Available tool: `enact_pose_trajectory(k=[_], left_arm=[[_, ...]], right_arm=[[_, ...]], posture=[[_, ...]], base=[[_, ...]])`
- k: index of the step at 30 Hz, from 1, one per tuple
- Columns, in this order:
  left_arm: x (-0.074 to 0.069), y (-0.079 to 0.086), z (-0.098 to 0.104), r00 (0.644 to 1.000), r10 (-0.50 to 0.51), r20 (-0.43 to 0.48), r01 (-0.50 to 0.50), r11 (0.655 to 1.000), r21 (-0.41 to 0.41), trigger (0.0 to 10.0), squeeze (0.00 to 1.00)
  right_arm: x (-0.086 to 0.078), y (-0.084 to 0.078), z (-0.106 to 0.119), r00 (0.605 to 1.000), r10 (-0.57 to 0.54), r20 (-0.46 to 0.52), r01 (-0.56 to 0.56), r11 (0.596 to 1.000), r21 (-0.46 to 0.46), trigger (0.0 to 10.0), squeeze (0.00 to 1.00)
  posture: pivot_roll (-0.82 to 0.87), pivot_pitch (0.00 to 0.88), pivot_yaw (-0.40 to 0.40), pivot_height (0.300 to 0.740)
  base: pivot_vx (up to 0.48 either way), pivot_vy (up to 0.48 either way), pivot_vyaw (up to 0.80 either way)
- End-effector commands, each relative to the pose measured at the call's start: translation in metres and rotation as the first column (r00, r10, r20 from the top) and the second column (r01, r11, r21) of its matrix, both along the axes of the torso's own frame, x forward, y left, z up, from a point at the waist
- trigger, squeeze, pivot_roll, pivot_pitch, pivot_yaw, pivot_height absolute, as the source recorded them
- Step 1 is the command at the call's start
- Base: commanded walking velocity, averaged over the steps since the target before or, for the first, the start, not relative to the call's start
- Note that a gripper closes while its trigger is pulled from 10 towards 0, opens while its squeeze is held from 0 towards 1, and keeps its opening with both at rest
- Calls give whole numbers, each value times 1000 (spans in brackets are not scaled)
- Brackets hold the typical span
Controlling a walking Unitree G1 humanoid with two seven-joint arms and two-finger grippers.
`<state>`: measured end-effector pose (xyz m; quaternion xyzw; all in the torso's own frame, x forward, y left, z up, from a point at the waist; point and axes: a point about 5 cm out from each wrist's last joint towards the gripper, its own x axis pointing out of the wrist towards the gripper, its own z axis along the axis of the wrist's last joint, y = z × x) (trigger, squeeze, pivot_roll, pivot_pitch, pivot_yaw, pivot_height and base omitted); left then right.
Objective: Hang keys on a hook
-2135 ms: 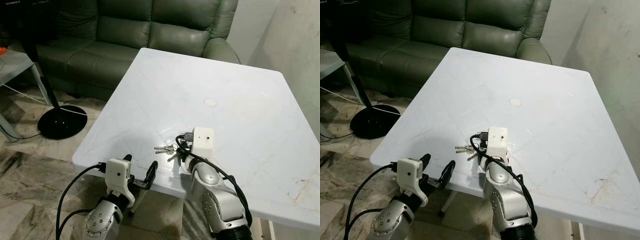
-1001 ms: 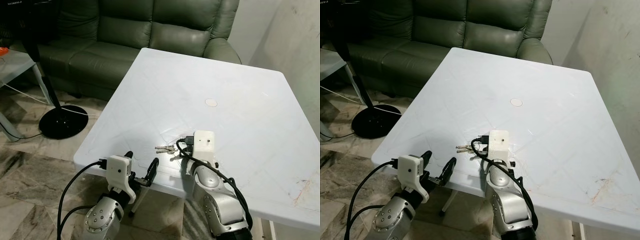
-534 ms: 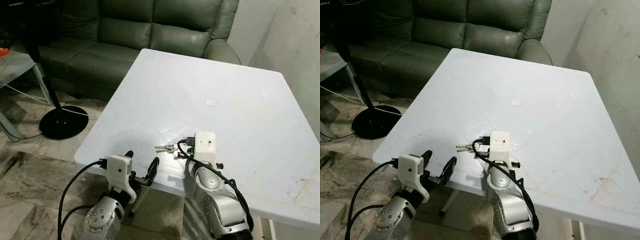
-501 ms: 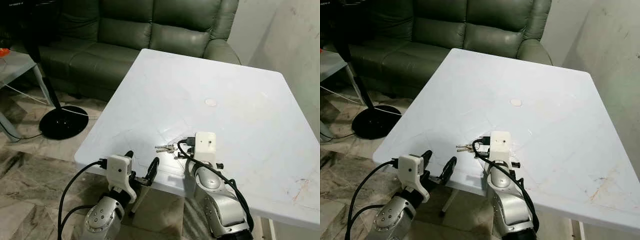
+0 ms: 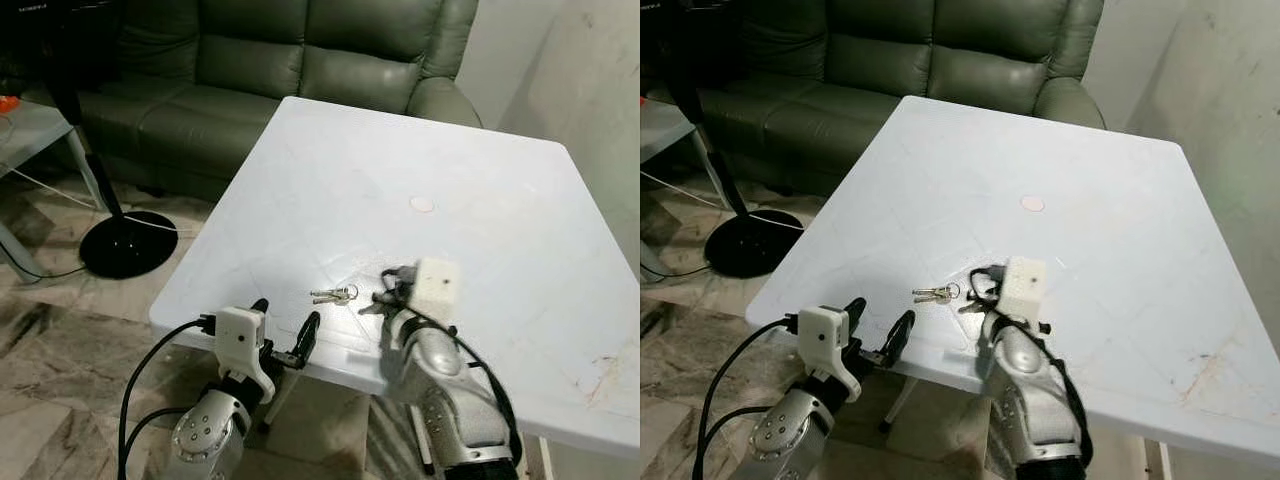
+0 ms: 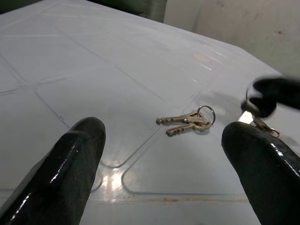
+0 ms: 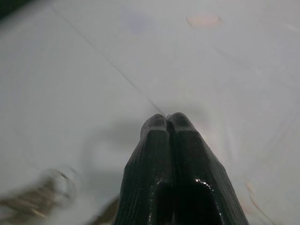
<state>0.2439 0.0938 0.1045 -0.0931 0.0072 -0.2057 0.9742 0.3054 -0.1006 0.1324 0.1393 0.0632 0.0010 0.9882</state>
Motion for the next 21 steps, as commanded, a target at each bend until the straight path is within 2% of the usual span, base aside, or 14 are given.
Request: enact_pose_trajectory(k=[1,3,5,6,12,15,17,18,20,21], left_arm=[[1,-2,-1,1000,6,-15,-6,1000,-9,10000,0],[2,-2,-1,1000,7,-14,-7,1000,-12,10000,0],[2,-2,0,1000,8,-13,-8,1000,-13,10000,0],[3,-3,0,1000,7,-12,-8,1000,-15,10000,0],[7,-3,1,1000,2,-6,-2,1000,-27,10000,0],[13,-4,5,1000,-11,13,12,1000,-28,10000,0],[17,-6,7,999,-23,28,24,1000,-17,10000,0],[20,-6,9,999,-26,36,27,1000,-16,10000,0],[24,-7,11,998,-30,46,31,999,-22,10000,0],[31,-8,15,997,-34,62,36,999,-31,10000,0]], right_arm=[[-6,12,8,995,59,83,-69,990,127,0,0],[-10,12,16,974,116,193,-146,977,153,0,0],[-11,12,18,967,135,217,-173,971,167,0,0],[-14,11,21,949,161,271,-220,954,203,0,0],[-13,8,28,930,156,332,-255,926,277,0,0],[-7,3,20,938,168,303,-220,965,144,0,0],[-3,-2,17,946,139,291,-186,973,139,0,0],[-2,-3,18,946,132,297,-190,966,178,0,0],[0,-5,18,947,124,296,-176,972,156,0,0],[2,-10,21,942,110,317,-151,982,109,0,0]], posture=[[50,125,-86,740],[50,122,-85,740],[50,122,-85,740],[50,122,-85,740],[48,113,-85,740],[48,105,-87,740],[50,98,-90,740],[50,98,-90,740],[48,89,-92,740],[46,82,-93,740]], base=[[0,0,0],[0,0,0],[0,0,0],[0,0,0],[0,0,0],[0,0,0],[0,0,0],[0,0,0],[0,0,0],[0,0,0]])
